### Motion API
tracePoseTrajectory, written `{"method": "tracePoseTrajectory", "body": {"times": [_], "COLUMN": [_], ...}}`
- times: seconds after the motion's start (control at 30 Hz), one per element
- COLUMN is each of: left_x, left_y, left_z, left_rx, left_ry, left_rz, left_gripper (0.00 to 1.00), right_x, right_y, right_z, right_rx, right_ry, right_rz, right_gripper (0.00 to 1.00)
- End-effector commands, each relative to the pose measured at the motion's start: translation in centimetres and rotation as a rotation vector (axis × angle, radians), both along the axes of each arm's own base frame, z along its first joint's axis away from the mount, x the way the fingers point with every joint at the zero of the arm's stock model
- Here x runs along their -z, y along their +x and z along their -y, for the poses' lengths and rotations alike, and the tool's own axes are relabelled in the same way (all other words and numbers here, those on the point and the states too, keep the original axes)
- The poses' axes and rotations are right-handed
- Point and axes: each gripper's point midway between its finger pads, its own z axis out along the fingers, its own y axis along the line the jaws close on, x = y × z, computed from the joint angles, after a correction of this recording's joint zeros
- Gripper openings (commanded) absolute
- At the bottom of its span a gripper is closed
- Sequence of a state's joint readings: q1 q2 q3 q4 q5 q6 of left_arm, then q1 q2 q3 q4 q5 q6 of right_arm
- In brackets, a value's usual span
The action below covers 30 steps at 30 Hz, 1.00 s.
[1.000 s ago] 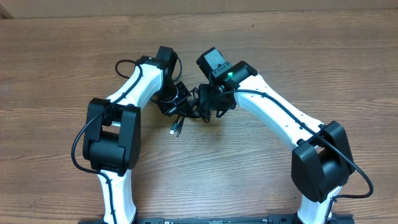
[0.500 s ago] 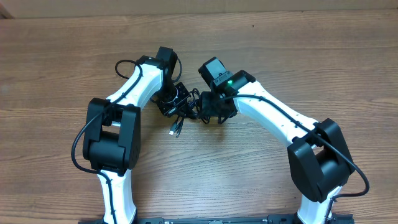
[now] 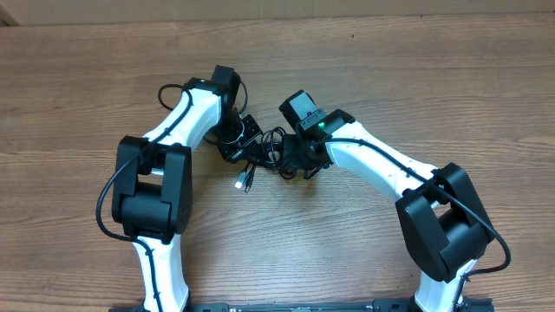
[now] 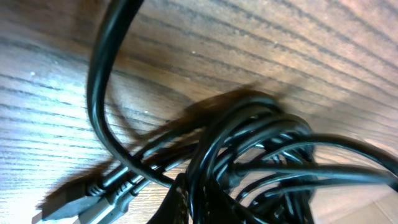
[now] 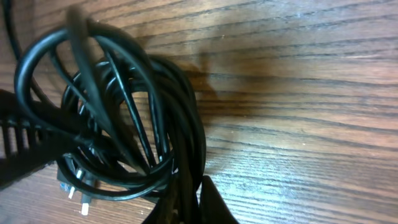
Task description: Untangle cables
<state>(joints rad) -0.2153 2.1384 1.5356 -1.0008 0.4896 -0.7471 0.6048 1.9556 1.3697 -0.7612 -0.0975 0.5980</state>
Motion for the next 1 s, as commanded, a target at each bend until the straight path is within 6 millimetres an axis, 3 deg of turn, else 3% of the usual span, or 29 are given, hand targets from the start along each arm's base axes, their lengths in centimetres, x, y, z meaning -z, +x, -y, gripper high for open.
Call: {"method": "tracePoseTrajectory", "body": {"times": [0.0,0.23,0.47,0.7,0.87,0.97], "left_x": [-1.2,-4.3,-10.1,-15.2,-16.9,-16.9], "left_y": [-0.2,1.2,2.4,2.9,3.0,2.9], "left_z": [-0.3,-2.6,-4.5,-7.3,-10.3,-12.3], "left_rx": [-0.013,-0.095,-0.073,-0.186,-0.260,-0.302], "left_ry": [-0.106,-0.175,-0.130,-0.006,0.063,0.094], "left_rz": [-0.015,0.042,0.260,0.402,0.456,0.450], "left_gripper": [0.04,0.04,0.04,0.04,0.04,0.04], "right_x": [0.4,0.6,0.5,0.1,0.1,0.3], "right_y": [-0.3,-0.5,-0.2,-1.9,-3.4,-4.2], "right_z": [0.5,0.6,0.1,-2.0,-3.2,-3.1], "right_rx": [0.011,0.011,0.007,-0.042,-0.193,-0.253], "right_ry": [-0.018,-0.020,0.003,0.104,0.104,0.078], "right_rz": [0.002,-0.002,0.005,-0.064,-0.053,-0.058], "right_gripper": [0.04,0.04,0.04,0.04,0.04,0.04]}}
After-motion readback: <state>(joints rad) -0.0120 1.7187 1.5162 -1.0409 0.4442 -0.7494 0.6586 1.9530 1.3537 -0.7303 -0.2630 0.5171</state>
